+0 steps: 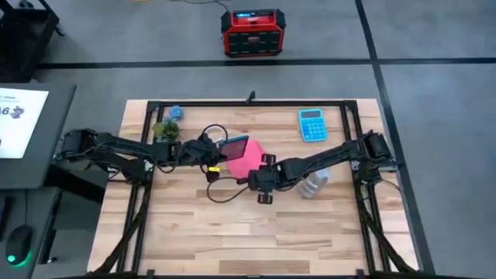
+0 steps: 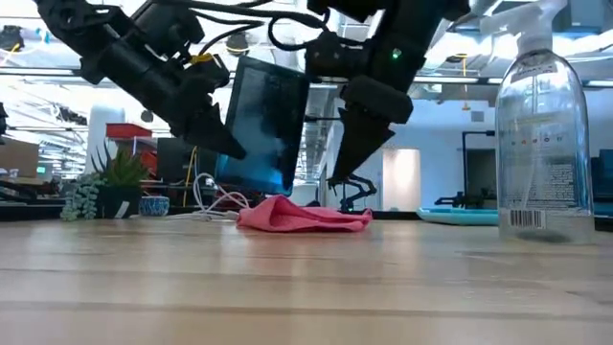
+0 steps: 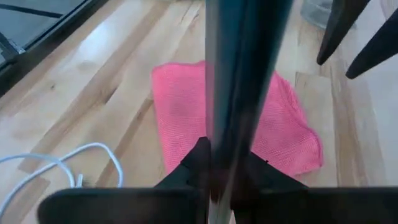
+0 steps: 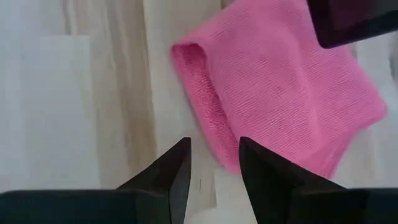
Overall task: Apply microfiber cloth
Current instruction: Wipe the front of the cellphone with the pink microfiber cloth
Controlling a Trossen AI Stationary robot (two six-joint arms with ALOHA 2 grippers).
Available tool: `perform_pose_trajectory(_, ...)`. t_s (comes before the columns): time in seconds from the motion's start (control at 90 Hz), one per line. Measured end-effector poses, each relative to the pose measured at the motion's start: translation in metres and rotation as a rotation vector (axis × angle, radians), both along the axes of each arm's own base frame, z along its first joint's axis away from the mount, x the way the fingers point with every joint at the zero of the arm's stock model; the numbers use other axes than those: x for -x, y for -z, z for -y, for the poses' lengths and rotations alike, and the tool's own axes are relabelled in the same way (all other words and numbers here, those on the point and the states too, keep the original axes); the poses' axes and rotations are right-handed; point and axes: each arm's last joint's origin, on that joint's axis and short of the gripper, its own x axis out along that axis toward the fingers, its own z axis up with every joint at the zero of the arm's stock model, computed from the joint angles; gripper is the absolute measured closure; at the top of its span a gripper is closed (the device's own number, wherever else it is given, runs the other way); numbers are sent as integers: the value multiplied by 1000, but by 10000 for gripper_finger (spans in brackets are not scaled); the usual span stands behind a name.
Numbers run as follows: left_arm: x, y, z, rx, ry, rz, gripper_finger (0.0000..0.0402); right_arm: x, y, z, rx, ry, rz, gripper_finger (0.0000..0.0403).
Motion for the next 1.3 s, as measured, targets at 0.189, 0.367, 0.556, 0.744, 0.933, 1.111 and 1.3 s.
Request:
perform_pose_trajectory(0.189, 0, 0, 2, 11, 3, -2, 389, -15, -1, 17, -120, -15, 111, 269)
perform_pose_trajectory(0.367, -1, 0, 2, 14, 9, 9, 389, -17, 0, 14, -114, -55, 122, 248)
perform_pose_trajectory(0.556, -3, -4, 2, -25, 44, 40, 389, -18, -1, 10, -101, -69, 142, 241)
perform_pose_trajectory(0.744, -5, -7, 2, -45, 53, 67, 389, -20, -1, 18, -100, -44, 153, 241)
perform_pose_trajectory(0.933, -5, -8, 1, -96, 80, 64, 389, -20, -2, 20, -118, -11, 162, 241)
perform_pose_trajectory(1.111, -5, -8, 1, -109, 85, 60, 389, -21, -2, 19, -124, -3, 172, 241)
perform_pose_trajectory(1.3, -16, 14, 0, -111, 96, -4, 389, -27, -7, 19, -162, 41, 257, 241)
